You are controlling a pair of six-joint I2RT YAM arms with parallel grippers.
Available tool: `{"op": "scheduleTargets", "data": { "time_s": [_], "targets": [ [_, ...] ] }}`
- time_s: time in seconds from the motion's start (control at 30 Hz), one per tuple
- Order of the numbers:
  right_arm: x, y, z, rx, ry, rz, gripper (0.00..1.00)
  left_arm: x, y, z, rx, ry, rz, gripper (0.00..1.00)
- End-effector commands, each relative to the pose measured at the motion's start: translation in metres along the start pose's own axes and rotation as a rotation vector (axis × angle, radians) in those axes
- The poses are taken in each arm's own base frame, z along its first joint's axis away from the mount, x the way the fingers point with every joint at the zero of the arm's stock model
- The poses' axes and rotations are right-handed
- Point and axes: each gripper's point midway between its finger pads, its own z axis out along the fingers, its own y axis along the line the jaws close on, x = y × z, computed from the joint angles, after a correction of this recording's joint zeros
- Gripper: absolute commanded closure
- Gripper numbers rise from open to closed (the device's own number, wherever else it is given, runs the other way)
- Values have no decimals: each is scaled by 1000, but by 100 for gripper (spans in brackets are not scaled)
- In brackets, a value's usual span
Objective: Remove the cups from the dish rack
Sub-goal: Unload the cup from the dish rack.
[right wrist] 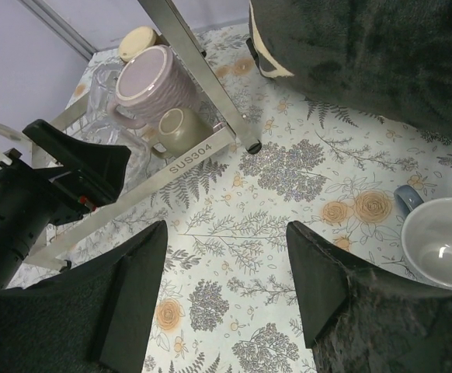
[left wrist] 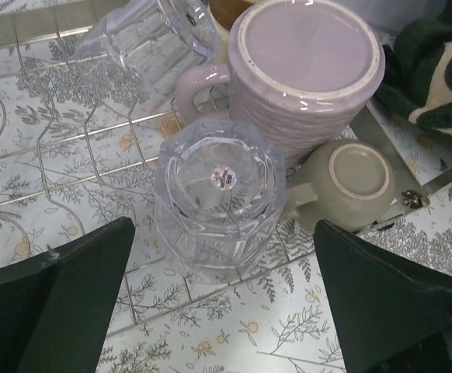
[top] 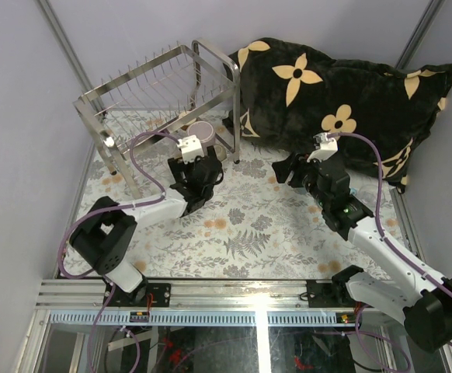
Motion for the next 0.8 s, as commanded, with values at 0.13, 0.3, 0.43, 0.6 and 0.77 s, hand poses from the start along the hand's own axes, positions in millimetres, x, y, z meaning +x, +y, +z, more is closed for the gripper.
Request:
{"op": "scheduleTargets", "data": {
  "time_s": [0.13,0.3,0.43,0.6,0.77],
  "targets": [
    [-17,9,-5,-34,-67,-13,30,-19,0,13,-61,-140,-11,1],
    [-16,8,-5,-31,-66,-19,30,-14,2,24,-83,-140,11,2],
    [-15,6,-5,-27,-60,-27,30,-10,6,30,-95,-149,26,3],
    [-11,4,-4,-21,-51,-30,30,-10,9,37,-115,-156,38,7],
    [-10,4,-3,-19,-47,-33,30,-7,8,43,-105,-147,44,21]
  ]
}}
